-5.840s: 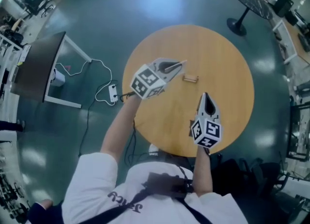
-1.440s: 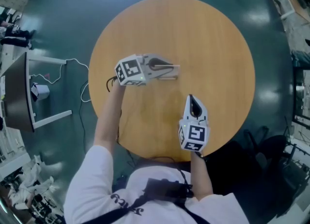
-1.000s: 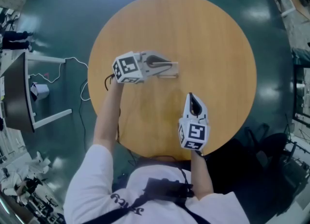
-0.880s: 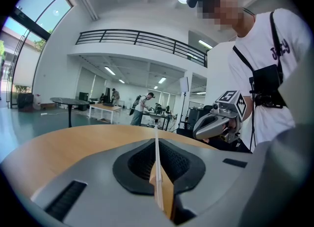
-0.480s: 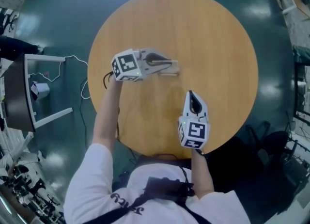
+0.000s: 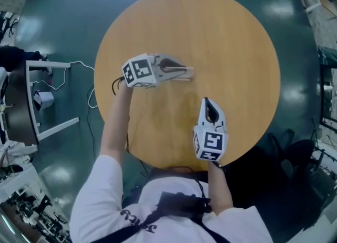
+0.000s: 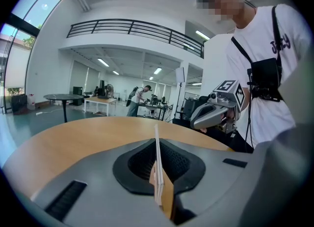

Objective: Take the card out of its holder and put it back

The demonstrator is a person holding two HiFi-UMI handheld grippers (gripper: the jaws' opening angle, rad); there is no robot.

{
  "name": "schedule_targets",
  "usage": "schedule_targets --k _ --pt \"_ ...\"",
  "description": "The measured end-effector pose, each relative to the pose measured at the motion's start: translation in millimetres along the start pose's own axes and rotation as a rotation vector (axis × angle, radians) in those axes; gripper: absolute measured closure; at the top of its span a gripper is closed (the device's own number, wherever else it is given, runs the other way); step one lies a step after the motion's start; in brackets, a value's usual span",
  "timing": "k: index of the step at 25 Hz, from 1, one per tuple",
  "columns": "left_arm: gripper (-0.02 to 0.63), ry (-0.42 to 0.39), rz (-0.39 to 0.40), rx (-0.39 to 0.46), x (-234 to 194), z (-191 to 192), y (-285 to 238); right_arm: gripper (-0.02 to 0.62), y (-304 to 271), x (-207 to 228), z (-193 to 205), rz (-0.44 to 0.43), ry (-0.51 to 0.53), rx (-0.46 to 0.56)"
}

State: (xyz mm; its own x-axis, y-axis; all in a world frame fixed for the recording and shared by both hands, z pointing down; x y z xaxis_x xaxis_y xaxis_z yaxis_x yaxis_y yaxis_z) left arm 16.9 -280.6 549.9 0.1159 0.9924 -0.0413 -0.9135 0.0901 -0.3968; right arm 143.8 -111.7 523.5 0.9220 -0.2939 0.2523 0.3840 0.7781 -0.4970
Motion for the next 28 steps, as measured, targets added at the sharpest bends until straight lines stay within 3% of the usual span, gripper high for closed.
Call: schedule_targets --k 13,19,23,26,28 --pt "0.58 -0.019 -0.018 -0.18 11 45 -32 0.574 3 12 2 0.011 -0.001 -0.003" --pt "0.551 0.025 -0.11 -0.235 5 55 -22 0.574 6 5 -4 0.003 0.033 0.017" --pt "0.292 0.15 -0.213 -0.298 -7 78 -4 0.574 12 -7 -6 -0.003 0.078 0.038" --pt "0.261 0.199 -0.347 -0.321 -16 95 22 0.574 14 -23 -9 -0.015 0.103 0.056" --pt "0.261 0.266 -0.404 -0.312 0 109 41 0.574 25 -35 -5 -0.018 0.109 0.049"
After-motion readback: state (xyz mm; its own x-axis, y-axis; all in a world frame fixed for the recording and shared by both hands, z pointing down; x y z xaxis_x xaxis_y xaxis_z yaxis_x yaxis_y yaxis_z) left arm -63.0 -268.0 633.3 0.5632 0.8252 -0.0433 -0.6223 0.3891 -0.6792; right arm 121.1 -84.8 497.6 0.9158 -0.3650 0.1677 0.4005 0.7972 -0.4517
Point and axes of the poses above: the fingertips, and each gripper's own axes: y backward along the fingers, x to its right, z out of its underside, the point moved 7 cm from there along y, backward along the fingers, and after that the axes turned 14 degrees about -z, right-handed, at the moved point
